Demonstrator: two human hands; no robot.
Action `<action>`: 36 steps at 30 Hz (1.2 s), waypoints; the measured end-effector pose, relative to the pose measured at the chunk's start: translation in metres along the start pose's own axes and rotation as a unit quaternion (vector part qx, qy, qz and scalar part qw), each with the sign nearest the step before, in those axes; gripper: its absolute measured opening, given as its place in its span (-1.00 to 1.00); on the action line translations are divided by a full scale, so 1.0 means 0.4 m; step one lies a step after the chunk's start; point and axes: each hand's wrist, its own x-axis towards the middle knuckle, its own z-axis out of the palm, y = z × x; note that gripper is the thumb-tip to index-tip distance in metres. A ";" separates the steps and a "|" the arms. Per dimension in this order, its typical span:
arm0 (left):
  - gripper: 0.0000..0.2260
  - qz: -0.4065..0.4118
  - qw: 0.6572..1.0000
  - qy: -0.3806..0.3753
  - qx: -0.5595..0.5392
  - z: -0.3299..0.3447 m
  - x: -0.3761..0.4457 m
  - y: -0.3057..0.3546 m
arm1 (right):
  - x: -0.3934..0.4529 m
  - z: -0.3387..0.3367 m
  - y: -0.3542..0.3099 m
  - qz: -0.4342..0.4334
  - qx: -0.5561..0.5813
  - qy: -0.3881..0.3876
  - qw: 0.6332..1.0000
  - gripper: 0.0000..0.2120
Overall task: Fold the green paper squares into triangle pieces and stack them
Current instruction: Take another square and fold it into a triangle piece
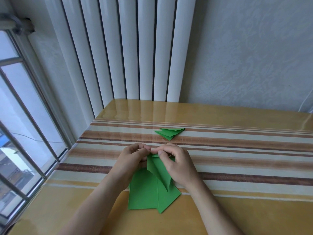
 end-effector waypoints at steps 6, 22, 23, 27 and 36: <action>-0.95 0.036 0.998 0.007 0.049 -0.002 0.000 -0.003 | 0.008 0.001 0.013 0.040 0.051 -0.007 0.998 -0.83; -0.89 0.092 0.991 -0.015 0.095 0.001 -0.007 -0.003 | 0.018 -0.005 0.036 0.074 0.027 0.012 0.997 -0.92; -0.90 0.096 0.991 -0.014 0.096 0.002 -0.009 -0.003 | 0.018 -0.006 0.036 0.083 0.033 0.009 0.996 -0.94; -0.92 0.124 0.988 0.020 0.089 -0.002 -0.006 0.000 | 0.011 -0.016 0.014 0.110 0.067 0.026 0.991 -0.76; -0.95 0.150 0.985 0.057 0.057 -0.003 -0.002 0.003 | 0.012 -0.009 0.029 0.071 0.078 0.066 0.992 -0.83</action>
